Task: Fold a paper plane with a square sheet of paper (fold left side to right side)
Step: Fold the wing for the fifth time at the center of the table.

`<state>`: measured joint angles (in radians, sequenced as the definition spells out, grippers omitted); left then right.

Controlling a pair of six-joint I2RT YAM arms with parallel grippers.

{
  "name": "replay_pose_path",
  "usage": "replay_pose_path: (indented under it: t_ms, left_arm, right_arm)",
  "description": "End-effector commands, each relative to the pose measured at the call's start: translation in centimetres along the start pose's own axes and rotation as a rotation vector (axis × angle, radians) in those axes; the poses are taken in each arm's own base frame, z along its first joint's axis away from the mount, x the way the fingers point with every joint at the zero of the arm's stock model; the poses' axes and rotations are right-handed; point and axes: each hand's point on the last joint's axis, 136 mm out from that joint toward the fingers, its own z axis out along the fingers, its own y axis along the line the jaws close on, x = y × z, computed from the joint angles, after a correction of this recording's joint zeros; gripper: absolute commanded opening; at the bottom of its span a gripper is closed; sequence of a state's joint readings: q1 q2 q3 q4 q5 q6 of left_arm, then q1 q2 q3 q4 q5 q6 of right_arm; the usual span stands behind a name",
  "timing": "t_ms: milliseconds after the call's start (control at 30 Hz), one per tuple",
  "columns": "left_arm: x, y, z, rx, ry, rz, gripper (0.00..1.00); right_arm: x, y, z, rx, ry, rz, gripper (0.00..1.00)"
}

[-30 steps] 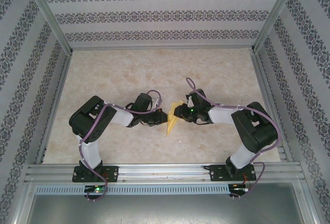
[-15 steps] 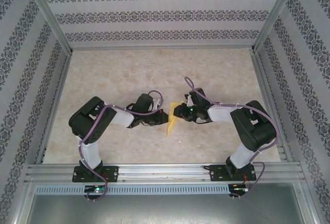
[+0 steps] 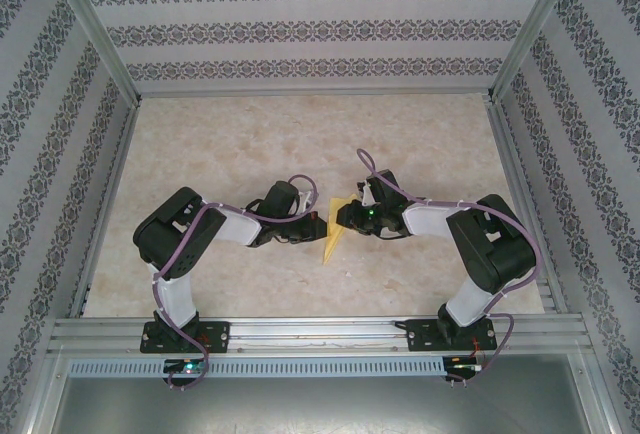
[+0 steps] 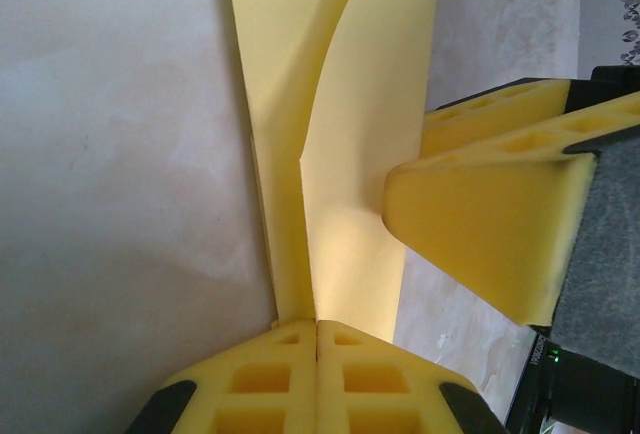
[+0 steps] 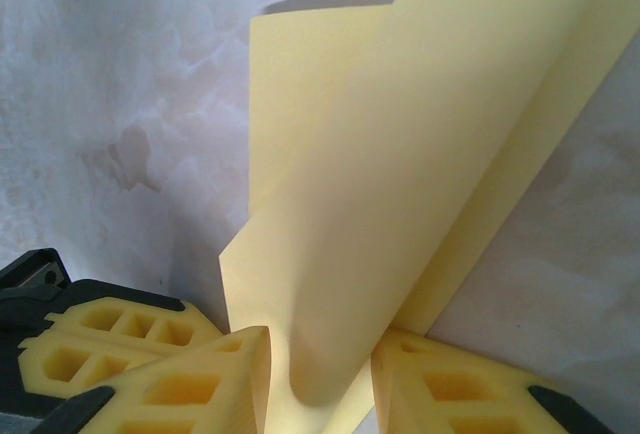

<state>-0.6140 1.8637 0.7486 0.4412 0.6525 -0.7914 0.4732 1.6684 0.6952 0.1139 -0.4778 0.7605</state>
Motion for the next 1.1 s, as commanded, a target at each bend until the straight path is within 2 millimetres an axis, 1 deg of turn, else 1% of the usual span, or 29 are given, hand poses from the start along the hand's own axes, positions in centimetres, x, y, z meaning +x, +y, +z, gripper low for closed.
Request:
replay_pose_path:
  t_ms: [0, 100, 300, 533, 633, 833, 900, 1067]
  left_arm:
    - [1.2, 3.4, 0.9, -0.134, 0.03, -0.028, 0.02]
    - [1.5, 4.0, 1.0, -0.16, 0.042, -0.04, 0.02]
    - [1.7, 4.8, 0.8, -0.209, 0.052, -0.054, 0.02]
    - [1.7, 4.5, 1.0, -0.201, 0.056, -0.041, 0.02]
    - [1.6, 4.1, 1.0, -0.194, 0.054, -0.036, 0.02]
    - [1.5, 4.0, 1.1, -0.193, 0.055, -0.033, 0.01]
    - [1.5, 4.0, 1.2, -0.19, 0.057, -0.033, 0.02]
    - [1.5, 4.0, 1.2, -0.194, 0.062, -0.032, 0.02]
  right_arm:
    - [-0.2, 0.4, -0.8, -0.028, -0.024, 0.003, 0.33]
    - [-0.4, 0.6, -1.0, -0.047, -0.033, 0.006, 0.33]
    - [-0.4, 0.2, -1.1, -0.033, -0.042, 0.008, 0.32]
    - [-0.2, -0.6, -1.1, 0.003, -0.04, 0.025, 0.32]
    - [-0.3, -0.8, -1.7, 0.017, -0.05, 0.024, 0.33]
    - [-0.4, -0.8, -3.4, 0.049, -0.073, 0.005, 0.34]
    - [-0.6, -0.2, -3.6, 0.036, -0.078, -0.005, 0.32]
    - [-1.1, 2.2, -2.7, -0.006, -0.063, -0.053, 0.16]
